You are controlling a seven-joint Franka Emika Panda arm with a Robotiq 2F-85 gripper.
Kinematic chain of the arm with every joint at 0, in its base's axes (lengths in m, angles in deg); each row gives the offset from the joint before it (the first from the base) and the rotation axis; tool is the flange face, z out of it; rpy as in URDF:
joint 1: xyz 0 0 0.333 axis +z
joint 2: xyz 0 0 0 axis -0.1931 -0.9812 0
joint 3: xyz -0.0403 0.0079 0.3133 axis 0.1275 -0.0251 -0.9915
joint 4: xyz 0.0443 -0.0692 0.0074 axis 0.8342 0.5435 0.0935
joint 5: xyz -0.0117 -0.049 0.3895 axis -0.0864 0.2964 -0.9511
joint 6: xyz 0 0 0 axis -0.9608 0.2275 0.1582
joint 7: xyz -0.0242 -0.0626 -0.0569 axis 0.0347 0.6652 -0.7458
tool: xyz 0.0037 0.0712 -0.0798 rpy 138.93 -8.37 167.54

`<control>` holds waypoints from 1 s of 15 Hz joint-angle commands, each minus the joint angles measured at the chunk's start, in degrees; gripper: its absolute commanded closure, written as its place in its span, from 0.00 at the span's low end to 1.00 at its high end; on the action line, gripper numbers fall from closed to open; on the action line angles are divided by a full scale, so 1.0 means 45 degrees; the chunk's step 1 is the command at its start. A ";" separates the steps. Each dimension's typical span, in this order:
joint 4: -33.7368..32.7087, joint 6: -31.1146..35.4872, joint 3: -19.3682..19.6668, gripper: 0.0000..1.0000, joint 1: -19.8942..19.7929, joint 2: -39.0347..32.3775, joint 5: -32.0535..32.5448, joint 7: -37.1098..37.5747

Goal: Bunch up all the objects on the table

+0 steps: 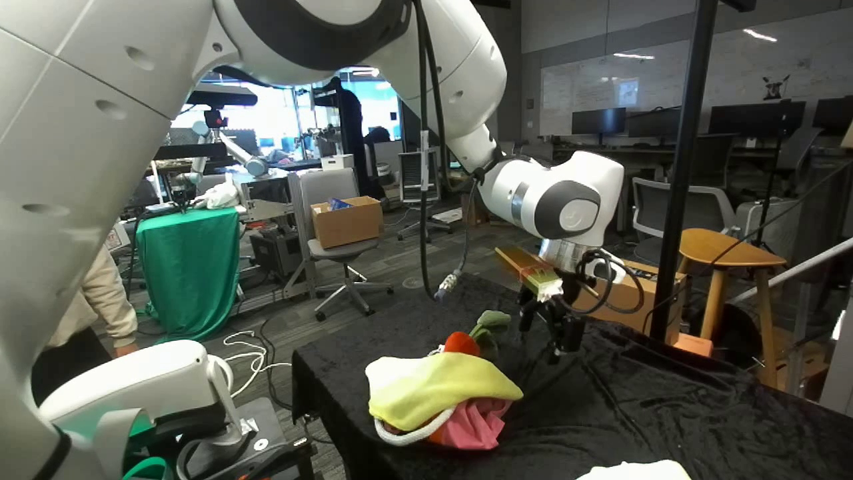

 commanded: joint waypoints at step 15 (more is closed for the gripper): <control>0.4257 0.4461 0.2589 0.00 0.0251 0.1516 -0.0470 0.4885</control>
